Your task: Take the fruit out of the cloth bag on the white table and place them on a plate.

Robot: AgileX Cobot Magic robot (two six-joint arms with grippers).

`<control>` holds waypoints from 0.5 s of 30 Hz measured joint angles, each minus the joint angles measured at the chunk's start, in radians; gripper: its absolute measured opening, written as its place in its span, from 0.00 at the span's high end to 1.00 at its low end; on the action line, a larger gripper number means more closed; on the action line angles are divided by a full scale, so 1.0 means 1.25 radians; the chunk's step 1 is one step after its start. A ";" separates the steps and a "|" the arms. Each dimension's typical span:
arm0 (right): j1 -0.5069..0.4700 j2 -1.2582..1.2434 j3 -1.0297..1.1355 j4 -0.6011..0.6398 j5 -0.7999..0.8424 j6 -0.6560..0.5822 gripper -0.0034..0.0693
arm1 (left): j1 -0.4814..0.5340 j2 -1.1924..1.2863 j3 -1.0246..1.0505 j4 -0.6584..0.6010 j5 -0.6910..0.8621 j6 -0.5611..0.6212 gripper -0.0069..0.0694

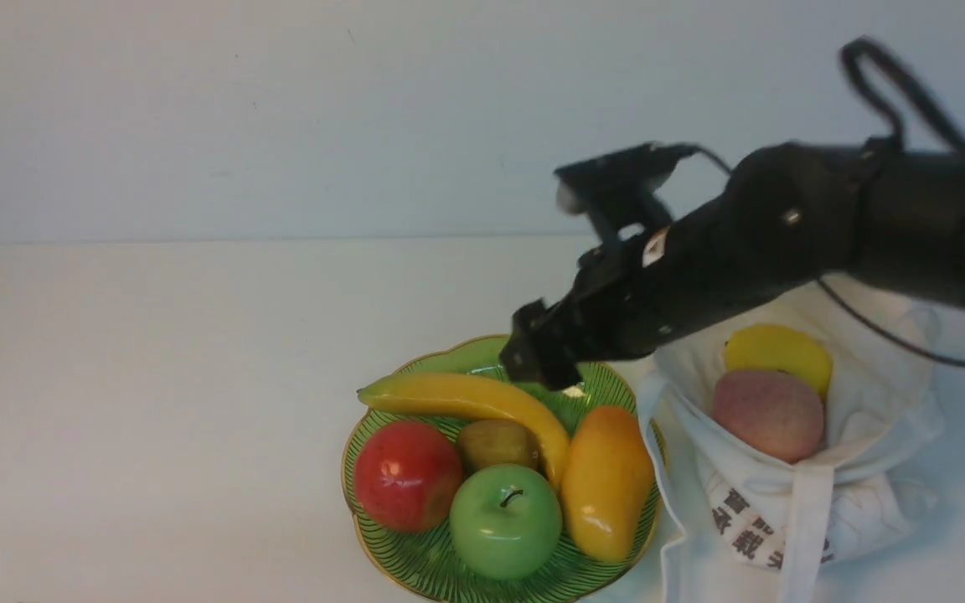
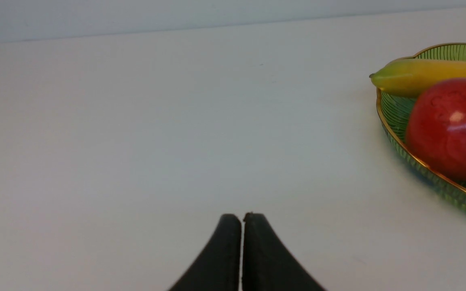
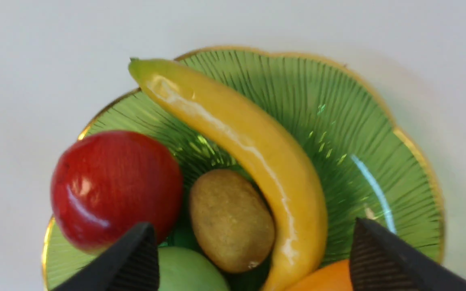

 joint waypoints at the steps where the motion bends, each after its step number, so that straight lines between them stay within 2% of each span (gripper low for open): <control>1: -0.010 -0.030 0.000 -0.009 0.018 0.000 0.29 | 0.000 0.000 0.000 0.000 0.000 0.000 0.92; 5: -0.057 -0.183 0.000 -0.055 0.106 0.000 0.53 | 0.000 0.000 0.000 0.000 0.000 0.000 0.92; 6: -0.078 -0.238 0.000 -0.079 0.151 0.000 0.65 | 0.000 0.000 0.000 0.000 0.000 0.000 0.92; 10: -0.132 -0.382 0.007 -0.146 0.266 0.000 0.89 | 0.000 0.000 0.000 0.000 0.000 0.000 0.92; 15: -0.175 -0.525 0.060 -0.202 0.316 0.000 0.96 | 0.000 0.000 0.000 0.000 0.000 0.000 0.92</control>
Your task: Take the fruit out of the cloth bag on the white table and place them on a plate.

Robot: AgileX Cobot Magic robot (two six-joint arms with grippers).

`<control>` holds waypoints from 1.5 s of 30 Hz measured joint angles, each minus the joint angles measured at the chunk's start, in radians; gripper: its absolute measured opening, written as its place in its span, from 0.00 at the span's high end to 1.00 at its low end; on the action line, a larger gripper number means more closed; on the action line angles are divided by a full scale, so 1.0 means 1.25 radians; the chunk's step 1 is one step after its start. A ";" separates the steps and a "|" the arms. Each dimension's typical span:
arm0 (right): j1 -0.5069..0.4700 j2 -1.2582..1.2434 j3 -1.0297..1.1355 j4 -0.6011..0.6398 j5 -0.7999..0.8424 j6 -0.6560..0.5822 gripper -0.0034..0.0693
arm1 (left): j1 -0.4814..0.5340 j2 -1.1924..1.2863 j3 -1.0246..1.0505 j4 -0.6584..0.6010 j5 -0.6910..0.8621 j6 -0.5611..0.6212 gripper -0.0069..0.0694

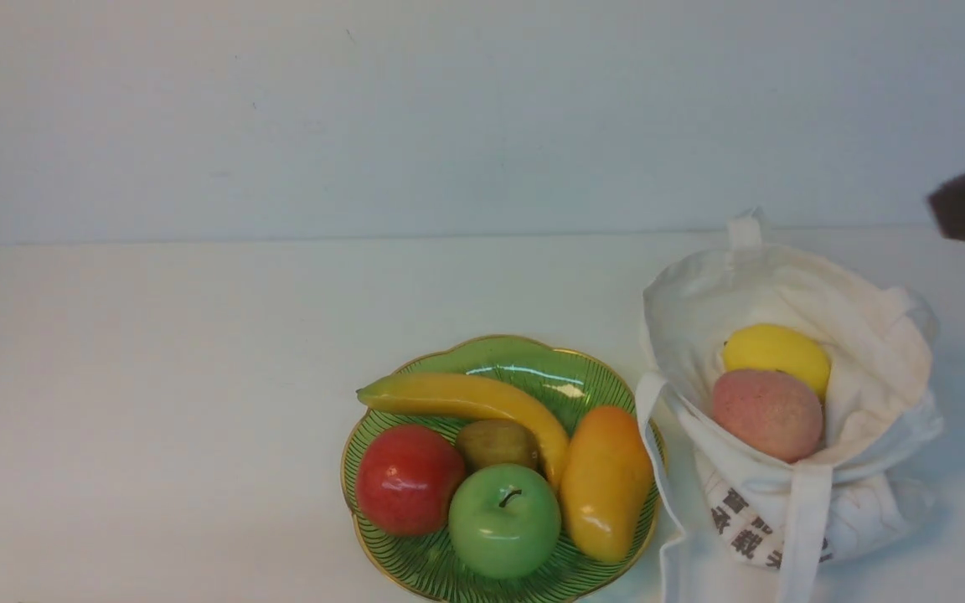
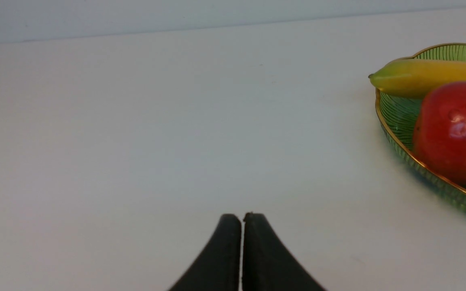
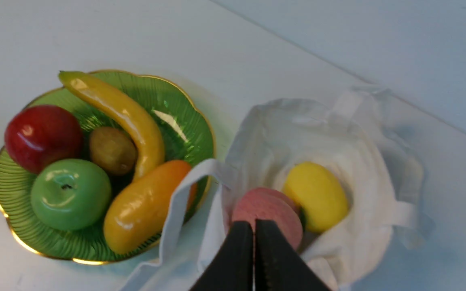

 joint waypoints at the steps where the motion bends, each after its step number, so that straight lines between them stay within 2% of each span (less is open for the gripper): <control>1: -0.010 -0.054 0.034 -0.010 0.006 0.001 0.97 | 0.000 0.000 0.000 0.000 0.000 0.000 0.92; 4: -0.016 -0.172 0.123 -0.014 -0.003 0.015 0.97 | 0.000 0.000 0.000 0.000 0.000 0.000 0.92; 7: -0.016 -0.284 0.248 -0.001 -0.068 0.045 0.97 | 0.000 0.000 0.000 0.000 0.000 0.000 0.92; 11: -0.016 -0.402 0.436 0.058 -0.261 0.070 0.97 | 0.000 0.000 0.000 0.000 0.000 0.000 0.92; 15: -0.016 -0.438 0.581 0.096 -0.477 0.075 0.97 | 0.000 0.000 0.000 0.000 0.000 0.000 0.92; 21: -0.016 -0.440 0.706 0.107 -0.678 0.076 0.97 | 0.000 0.000 0.000 0.000 0.000 0.000 0.92; 27: -0.016 -0.440 0.743 0.109 -0.708 0.078 0.97 | 0.000 0.000 0.000 0.000 0.000 0.000 0.92; 36: -0.016 -0.440 0.745 0.109 -0.637 0.079 0.97 | 0.000 0.000 0.000 0.000 0.000 0.000 0.92; 45: -0.016 -0.461 0.754 0.092 -0.632 0.078 0.97 | 0.000 0.000 0.000 0.000 0.000 0.000 0.92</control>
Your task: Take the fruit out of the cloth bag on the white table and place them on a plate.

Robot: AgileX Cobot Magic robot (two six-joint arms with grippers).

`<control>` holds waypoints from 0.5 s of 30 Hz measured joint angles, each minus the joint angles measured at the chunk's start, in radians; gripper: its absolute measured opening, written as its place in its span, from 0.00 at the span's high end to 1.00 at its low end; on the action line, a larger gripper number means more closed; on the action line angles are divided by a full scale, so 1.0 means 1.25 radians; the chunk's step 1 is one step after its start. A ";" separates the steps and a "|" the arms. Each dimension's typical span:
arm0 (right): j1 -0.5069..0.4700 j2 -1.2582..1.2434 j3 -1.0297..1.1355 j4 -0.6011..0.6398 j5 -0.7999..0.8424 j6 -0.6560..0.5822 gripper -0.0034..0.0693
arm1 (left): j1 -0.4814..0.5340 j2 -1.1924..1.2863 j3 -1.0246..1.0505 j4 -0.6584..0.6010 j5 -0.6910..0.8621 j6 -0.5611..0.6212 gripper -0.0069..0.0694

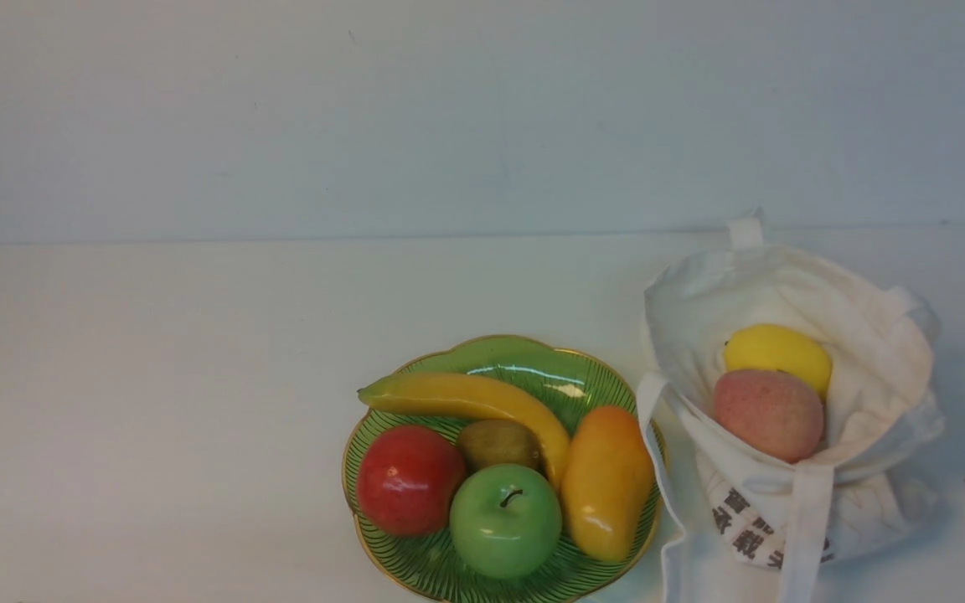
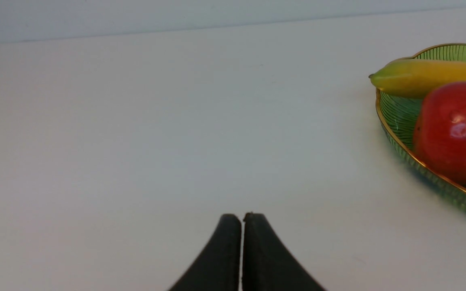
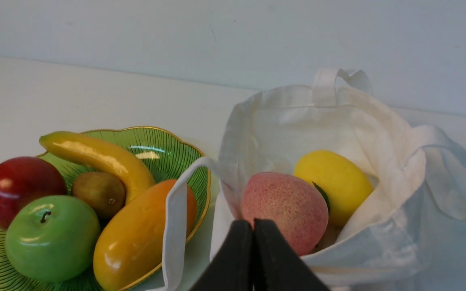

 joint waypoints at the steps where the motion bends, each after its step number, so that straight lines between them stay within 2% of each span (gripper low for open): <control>1: -0.002 -0.020 0.009 -0.010 0.000 0.000 0.97 | 0.000 0.000 0.000 0.000 0.000 0.000 0.92; 3: -0.019 -0.078 0.037 -0.034 -0.003 0.000 0.97 | 0.000 0.000 0.000 0.000 0.000 0.000 0.92; 6: -0.083 -0.173 0.096 -0.055 -0.004 0.017 0.97 | 0.000 0.000 0.000 0.000 0.000 0.000 0.92; 11: -0.209 -0.307 0.182 -0.103 -0.002 0.111 0.97 | 0.000 0.000 0.000 0.000 0.000 0.000 0.92; 15: -0.254 -0.354 0.227 -0.131 0.001 0.167 0.97 | 0.000 0.000 0.000 0.000 0.000 0.000 0.92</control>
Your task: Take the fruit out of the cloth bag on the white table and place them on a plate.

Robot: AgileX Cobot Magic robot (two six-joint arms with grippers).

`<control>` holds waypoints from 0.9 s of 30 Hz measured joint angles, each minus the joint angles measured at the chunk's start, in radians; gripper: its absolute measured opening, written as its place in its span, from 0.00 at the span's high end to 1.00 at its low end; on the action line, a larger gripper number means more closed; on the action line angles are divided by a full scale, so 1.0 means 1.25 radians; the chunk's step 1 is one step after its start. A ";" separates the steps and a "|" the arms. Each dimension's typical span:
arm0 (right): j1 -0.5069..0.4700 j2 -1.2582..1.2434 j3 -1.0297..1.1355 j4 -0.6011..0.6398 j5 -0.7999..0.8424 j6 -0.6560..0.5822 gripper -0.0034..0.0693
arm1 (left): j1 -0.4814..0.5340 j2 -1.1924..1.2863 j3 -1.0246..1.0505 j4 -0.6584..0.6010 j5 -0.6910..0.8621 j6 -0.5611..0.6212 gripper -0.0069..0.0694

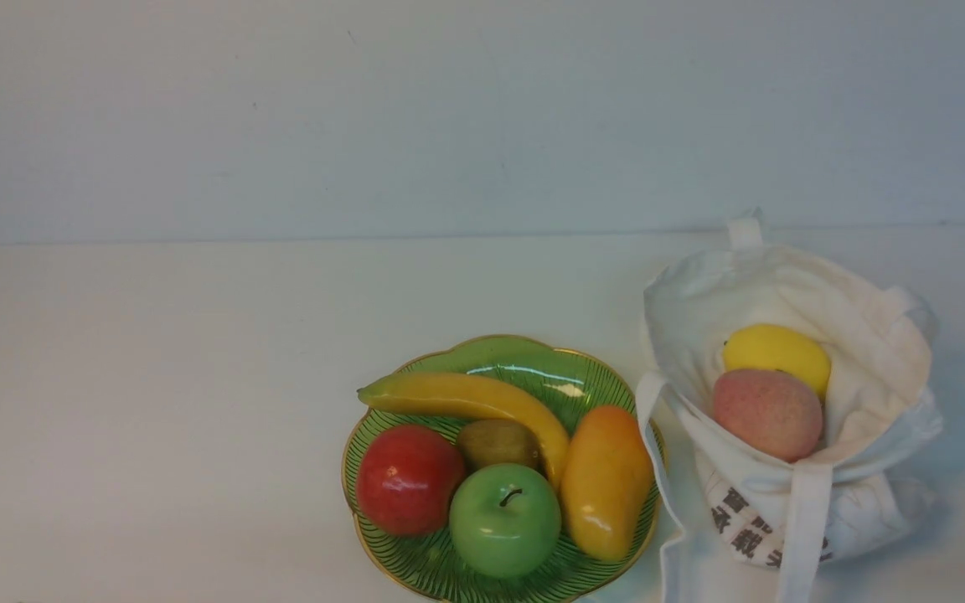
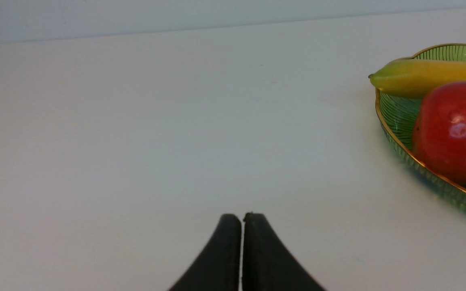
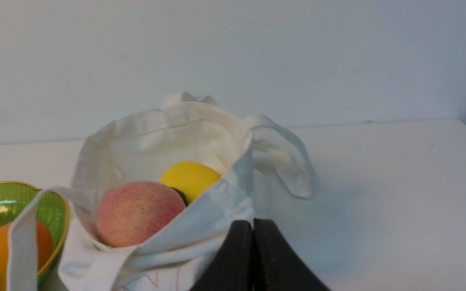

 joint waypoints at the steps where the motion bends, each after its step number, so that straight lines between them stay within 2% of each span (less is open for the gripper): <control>1: -0.006 -0.003 0.007 -0.005 0.003 0.008 0.97 | 0.000 0.000 0.000 0.000 0.000 0.000 0.92; 7: -0.004 -0.004 0.011 -0.008 0.046 0.021 0.97 | 0.000 0.000 0.000 0.000 0.000 0.000 0.92; 14: 0.059 -0.004 0.009 -0.008 0.054 0.006 0.97 | 0.000 0.000 0.000 0.000 0.000 0.000 0.92; 27: 0.059 -0.004 0.009 -0.009 0.054 0.006 0.97 | 0.000 0.000 0.000 0.000 0.000 0.000 0.92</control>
